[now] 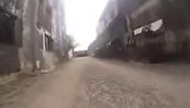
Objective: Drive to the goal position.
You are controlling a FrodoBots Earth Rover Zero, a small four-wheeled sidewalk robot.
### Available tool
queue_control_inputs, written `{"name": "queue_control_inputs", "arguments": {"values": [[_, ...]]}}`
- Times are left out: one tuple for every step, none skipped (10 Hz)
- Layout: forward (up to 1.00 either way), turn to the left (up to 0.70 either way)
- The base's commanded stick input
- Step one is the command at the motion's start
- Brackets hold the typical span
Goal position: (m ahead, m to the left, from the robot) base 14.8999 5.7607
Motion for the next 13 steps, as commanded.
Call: {"name": "queue_control_inputs", "arguments": {"values": [[0.7,0.01],[0.7,0.01],[0.7,0.01],[0.7,0.01],[0.7,0.06],[0.7,0.17],[0.7,0.33],[0.7,0.28],[0.7,0.1],[0.7,0.01],[0.7,0.01],[0.7,0.01],[0.7,0.01]]}}
